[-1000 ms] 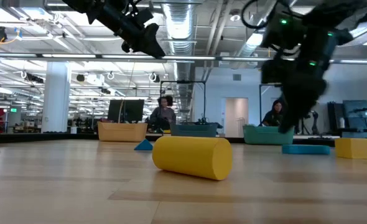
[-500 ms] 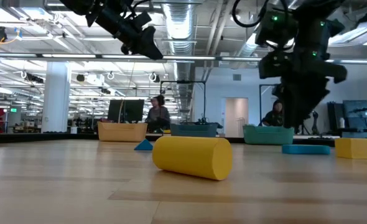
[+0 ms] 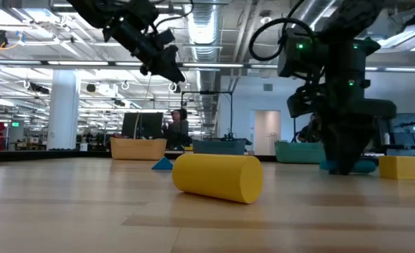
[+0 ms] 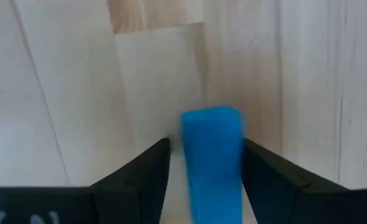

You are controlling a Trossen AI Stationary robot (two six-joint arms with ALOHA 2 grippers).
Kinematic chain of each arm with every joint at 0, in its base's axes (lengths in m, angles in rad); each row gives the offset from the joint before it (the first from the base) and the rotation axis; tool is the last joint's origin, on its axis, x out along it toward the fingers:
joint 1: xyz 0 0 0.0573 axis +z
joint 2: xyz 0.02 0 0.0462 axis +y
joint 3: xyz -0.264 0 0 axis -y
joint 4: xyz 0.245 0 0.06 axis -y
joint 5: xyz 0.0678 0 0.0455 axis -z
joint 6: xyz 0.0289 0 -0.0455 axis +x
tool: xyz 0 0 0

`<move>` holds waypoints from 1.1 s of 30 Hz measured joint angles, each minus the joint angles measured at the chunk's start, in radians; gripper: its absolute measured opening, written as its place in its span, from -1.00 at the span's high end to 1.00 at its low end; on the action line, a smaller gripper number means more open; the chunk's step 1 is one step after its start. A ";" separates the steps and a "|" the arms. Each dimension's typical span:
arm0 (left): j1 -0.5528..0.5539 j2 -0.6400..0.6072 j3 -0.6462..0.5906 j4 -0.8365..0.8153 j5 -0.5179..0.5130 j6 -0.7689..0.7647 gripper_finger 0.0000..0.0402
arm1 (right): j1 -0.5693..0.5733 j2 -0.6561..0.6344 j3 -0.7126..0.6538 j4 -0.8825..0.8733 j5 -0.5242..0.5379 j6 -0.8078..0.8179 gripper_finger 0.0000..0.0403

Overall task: Sort & place blocks by color
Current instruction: Put the top right blue block into the blue container

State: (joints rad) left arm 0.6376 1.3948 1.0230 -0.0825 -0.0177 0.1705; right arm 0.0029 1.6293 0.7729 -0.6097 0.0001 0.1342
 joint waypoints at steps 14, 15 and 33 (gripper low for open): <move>-0.098 0.046 0.000 0.166 0.058 -0.221 0.08 | -0.079 -0.127 0.004 0.050 0.007 0.046 0.65; -0.103 0.047 0.000 0.189 0.058 -0.222 0.08 | -0.093 -0.139 0.004 0.076 0.005 0.055 0.65; -0.175 0.280 0.012 0.589 0.226 -1.060 0.08 | -0.182 -0.399 0.046 0.318 0.291 -0.093 0.65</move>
State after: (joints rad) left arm 0.4625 1.6749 1.0348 0.5064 0.2078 -0.8891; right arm -0.1789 1.2302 0.8190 -0.2921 0.2906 0.0414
